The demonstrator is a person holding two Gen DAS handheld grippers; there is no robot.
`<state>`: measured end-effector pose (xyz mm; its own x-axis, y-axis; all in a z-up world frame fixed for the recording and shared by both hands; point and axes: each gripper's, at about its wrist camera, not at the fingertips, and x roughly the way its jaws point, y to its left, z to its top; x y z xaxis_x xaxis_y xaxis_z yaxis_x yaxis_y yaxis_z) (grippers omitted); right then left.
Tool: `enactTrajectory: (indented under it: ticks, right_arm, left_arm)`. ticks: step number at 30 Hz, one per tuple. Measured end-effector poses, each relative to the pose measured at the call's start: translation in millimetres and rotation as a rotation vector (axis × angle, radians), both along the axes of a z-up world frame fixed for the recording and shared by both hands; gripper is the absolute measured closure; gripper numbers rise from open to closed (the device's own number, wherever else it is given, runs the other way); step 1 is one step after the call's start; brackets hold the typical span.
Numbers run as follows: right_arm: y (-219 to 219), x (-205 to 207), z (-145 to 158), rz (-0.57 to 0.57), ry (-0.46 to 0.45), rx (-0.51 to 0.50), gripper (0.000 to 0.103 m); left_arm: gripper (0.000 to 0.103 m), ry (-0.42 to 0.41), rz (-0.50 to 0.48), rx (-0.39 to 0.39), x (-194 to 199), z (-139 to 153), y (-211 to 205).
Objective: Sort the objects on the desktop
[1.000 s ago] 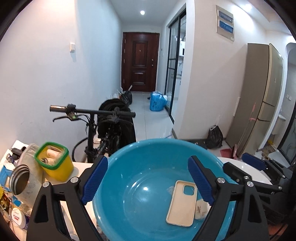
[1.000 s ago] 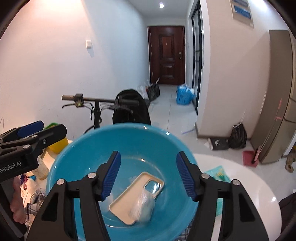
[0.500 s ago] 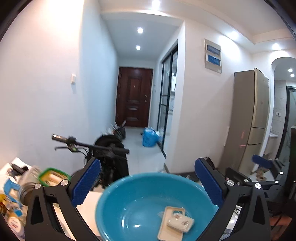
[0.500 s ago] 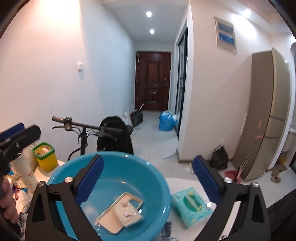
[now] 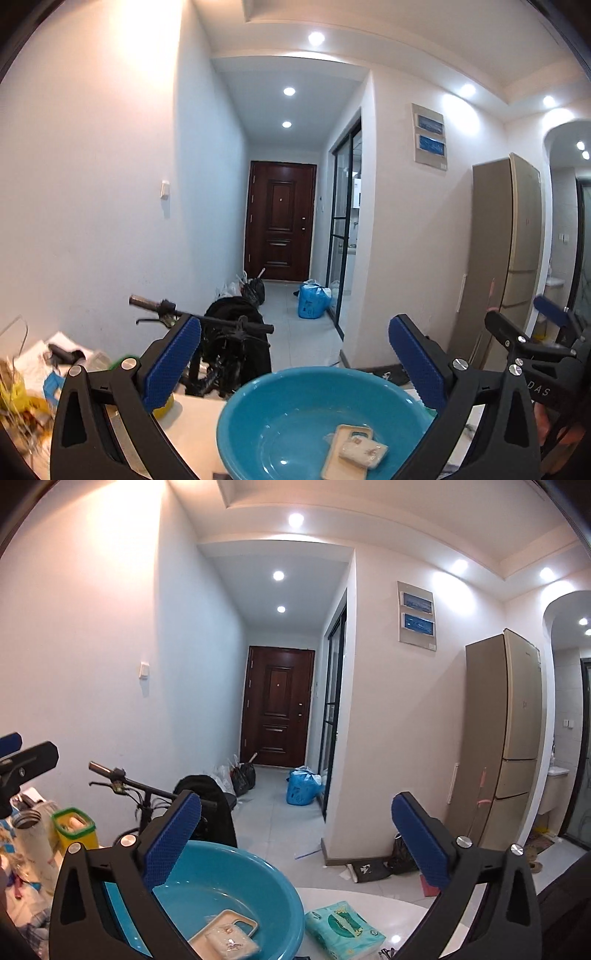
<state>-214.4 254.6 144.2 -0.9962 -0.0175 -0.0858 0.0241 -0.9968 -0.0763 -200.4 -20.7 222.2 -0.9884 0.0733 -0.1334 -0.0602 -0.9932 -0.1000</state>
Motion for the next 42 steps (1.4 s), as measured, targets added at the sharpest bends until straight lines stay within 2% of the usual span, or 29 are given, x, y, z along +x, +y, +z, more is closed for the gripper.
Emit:
enactTrajectory:
  ticks: [3,8,10,15,19,22,25,29,33,35,39,42]
  right_arm:
    - [12.1,2.3,5.8,0.039,-0.045,-0.056,0.000]
    - [26.6,18.9,15.0,0.031,-0.012,-0.127,0.000]
    - [26.8,26.5,17.9,0.036,-0.006,-0.115,0.000]
    - [24.1,47.2,25.6,0.030,0.045,-0.069,0.000]
    - [20.7,55.1,28.4,0.047,0.047,-0.083,0.000]
    - [18.6,59.6,29.3,0.039,0.060,-0.080,0.000]
    - [15.8,62.5,29.8,0.044,0.063,-0.072,0.000]
    - [13.8,64.8,29.9,0.062,0.062,-0.075,0.000]
    - [10.8,72.9,31.6,0.067,0.081,-0.063,0.000]
    - [9.8,79.2,33.7,0.071,0.094,-0.062,0.000]
    - [12.3,105.1,38.8,0.053,0.173,-0.062,0.000]
    - [16.8,127.8,43.4,0.046,0.233,-0.100,0.000]
  left_arm:
    - [0.000,0.019,-0.028,0.074,17.2,7.4,-7.0]
    - [0.000,0.065,-0.005,0.038,38.9,17.8,-4.5]
    - [0.000,0.082,-0.001,0.035,47.7,20.5,-2.8]
    - [0.000,0.099,-0.065,0.084,68.7,25.8,-6.4]
    - [0.000,0.147,-0.010,0.044,84.5,28.3,-1.6]
    - [0.000,0.186,0.026,0.073,92.5,28.4,-5.0]
    - [0.000,0.188,0.013,0.053,93.9,28.2,-4.5]
    - [0.000,0.166,-0.033,-0.015,93.2,28.0,1.9]
    - [0.000,0.136,-0.102,0.010,96.6,31.7,-4.4]
    - [0.000,0.156,-0.085,0.019,103.5,33.6,-5.6]
    - [0.000,0.260,0.019,-0.022,127.7,35.7,-3.5]
    - [0.000,0.291,0.050,0.016,142.4,36.6,-4.3]
